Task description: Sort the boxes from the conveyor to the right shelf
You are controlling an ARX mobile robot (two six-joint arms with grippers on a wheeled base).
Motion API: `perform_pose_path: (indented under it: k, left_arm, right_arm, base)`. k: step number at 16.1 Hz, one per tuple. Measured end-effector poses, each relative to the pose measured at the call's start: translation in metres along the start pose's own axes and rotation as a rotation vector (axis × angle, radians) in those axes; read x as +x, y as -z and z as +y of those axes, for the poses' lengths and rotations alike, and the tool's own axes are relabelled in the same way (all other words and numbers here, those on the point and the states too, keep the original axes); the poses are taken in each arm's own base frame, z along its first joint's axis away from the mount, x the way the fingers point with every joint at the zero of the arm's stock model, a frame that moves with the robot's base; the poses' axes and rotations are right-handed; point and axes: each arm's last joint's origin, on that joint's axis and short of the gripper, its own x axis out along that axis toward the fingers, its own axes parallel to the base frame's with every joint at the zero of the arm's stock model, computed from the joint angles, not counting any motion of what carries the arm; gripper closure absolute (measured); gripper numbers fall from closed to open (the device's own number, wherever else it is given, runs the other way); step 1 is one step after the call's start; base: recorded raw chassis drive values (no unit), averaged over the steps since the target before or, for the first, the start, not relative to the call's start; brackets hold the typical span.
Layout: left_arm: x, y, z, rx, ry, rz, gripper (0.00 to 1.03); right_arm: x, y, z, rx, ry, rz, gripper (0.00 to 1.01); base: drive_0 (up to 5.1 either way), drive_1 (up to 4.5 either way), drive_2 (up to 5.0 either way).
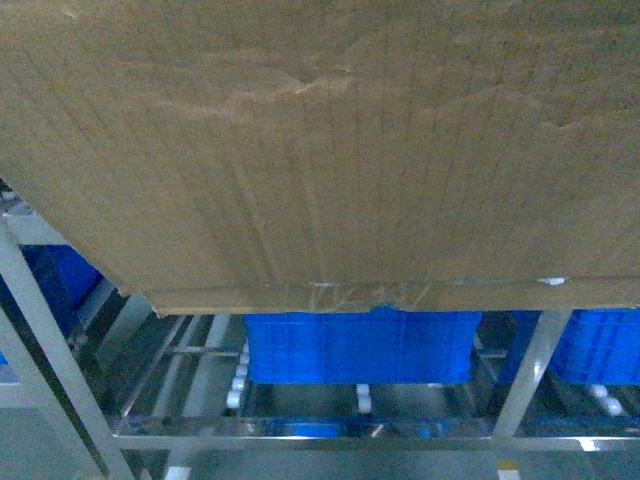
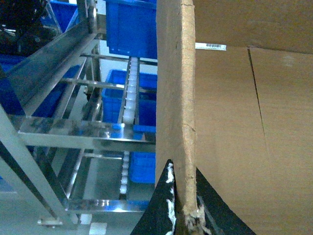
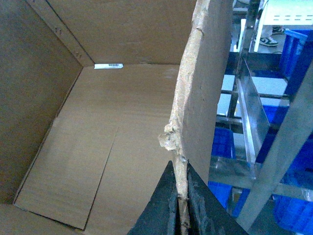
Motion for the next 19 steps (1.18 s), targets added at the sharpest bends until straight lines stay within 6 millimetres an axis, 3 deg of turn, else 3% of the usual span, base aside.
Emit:
perform_pose_path:
  k: [5,11,15,19]
  left_arm:
    - [0.0010,0.0004,0.0009,0.001,-0.004,0.006,1.00]
    - [-0.0009,-0.0008,0.0007,-0.001,-0.003,-0.002,1.00]
    - [0.0013,0.0005,0.0004,0.001,-0.003,0.004,1.00]
    - [0.0003,0.0005,-0.0010,0.002,0.002,0.002,1.00]
  right_arm:
    - [0.0010,0.0009,0.0000,0.001,-0.004,0.006,0.99]
    - [-0.0006,-0.0003,0.0002,0.000,-0.003,-0.001,0.99]
    - [0.0012,0.0009,-0.0002,0.001,-0.002,0.006,0.99]
    - [0.0002,0.0003,-0.0006,0.001,0.006,0.002,0.99]
  base:
    - [-1.3,2.42,-1.1]
    - [0.0,3.79,-3.9]
    - [0.0,0.00,0.0]
    - [-3.3,3.16,0.1]
